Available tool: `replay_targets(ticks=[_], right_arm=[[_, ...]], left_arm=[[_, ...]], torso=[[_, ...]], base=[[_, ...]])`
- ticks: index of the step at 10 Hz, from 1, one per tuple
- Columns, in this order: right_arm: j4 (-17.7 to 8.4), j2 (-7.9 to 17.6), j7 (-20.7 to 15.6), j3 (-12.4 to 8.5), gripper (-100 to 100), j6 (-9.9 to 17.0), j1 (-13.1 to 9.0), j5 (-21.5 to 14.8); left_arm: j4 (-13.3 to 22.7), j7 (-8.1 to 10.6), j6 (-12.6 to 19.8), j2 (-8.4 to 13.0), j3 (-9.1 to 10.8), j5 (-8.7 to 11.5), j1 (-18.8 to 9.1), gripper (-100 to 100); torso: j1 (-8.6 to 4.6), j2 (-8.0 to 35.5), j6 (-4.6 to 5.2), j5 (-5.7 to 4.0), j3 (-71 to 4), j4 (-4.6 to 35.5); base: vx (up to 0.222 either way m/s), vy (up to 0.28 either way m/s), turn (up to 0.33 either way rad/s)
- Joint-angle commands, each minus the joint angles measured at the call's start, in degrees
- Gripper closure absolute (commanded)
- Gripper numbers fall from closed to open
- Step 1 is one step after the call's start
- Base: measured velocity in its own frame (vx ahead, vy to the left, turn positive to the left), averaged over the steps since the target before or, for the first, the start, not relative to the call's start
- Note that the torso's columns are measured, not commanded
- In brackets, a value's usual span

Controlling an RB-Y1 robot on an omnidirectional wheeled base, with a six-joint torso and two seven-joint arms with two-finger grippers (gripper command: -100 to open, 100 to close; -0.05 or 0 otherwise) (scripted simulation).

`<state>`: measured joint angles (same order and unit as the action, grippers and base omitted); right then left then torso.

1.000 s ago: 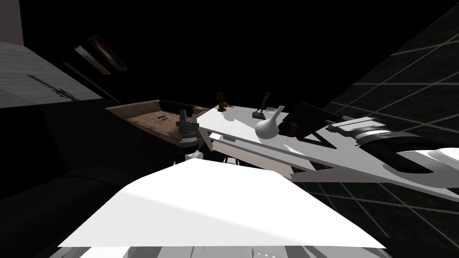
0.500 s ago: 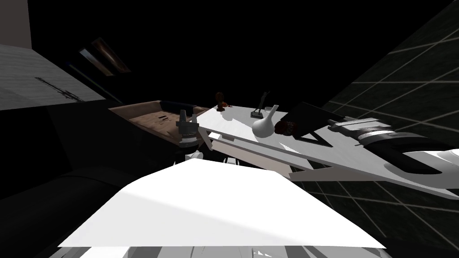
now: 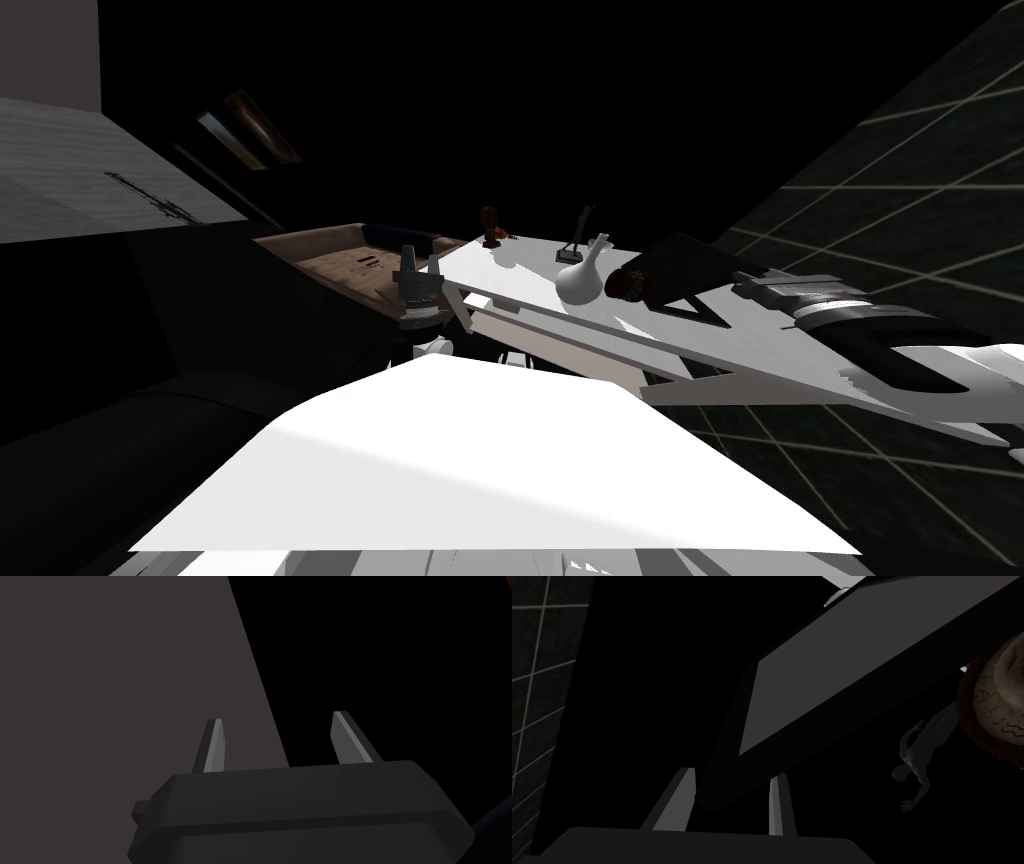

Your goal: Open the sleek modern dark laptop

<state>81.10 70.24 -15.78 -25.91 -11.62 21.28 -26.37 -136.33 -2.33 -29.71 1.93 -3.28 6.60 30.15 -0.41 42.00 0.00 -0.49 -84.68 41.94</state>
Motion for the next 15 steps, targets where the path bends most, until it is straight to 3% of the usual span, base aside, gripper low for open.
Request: replay_targets(ticks=[1,2,3,11,12,15], right_arm=[[-2.4,-2.2,3.3,1.6,100,-1.3,-0.7,3.0],[-2.1,-1.2,2.6,0.8,100,-0.9,-1.0,2.5],[-3.7,-3.3,4.4,1.6,100,-1.6,-2.1,4.2],[-9.5,-11.6,10.1,5.1,100,-4.1,-6.2,10.4],[-8.7,-8.9,10.9,4.0,-100,-2.9,-5.5,10.6],[-7.8,-5.0,13.7,3.7,-100,-1.8,-4.0,11.9]], left_arm=[[0.0,0.00,0.0,0.0,0.00,0.0,0.0,0],[0.0,0.00,0.0,0.0,0.00,0.0,0.0,0],[0.0,0.00,0.0,0.0,0.00,0.0,0.0,0],[0.0,0.00,0.0,0.0,0.00,0.0,0.0,0],[0.0,0.00,0.0,0.0,0.00,0.0,0.0,0],[0.0,0.00,0.0,0.0,-0.01,0.0,0.0,0]], torso=[[-0.03,0.0,-0.02,-0.06,0.0,0.0],[-0.06,0.0,-0.02,-0.11,0.0,-0.1],[0.20,0.0,-0.03,0.14,0.0,0.0],[0.43,-0.1,-0.35,0.01,-0.1,-0.1],[0.45,-0.2,-0.45,0.06,-0.1,-0.1],[0.62,0.2,-0.03,0.56,0.1,0.3]], base=[[-0.052,-0.089,0.071],[-0.026,-0.041,0.011],[-0.027,-0.065,0.068],[-0.045,-0.081,0.053],[-0.025,-0.022,-0.010],[0.009,0.030,-0.025]])
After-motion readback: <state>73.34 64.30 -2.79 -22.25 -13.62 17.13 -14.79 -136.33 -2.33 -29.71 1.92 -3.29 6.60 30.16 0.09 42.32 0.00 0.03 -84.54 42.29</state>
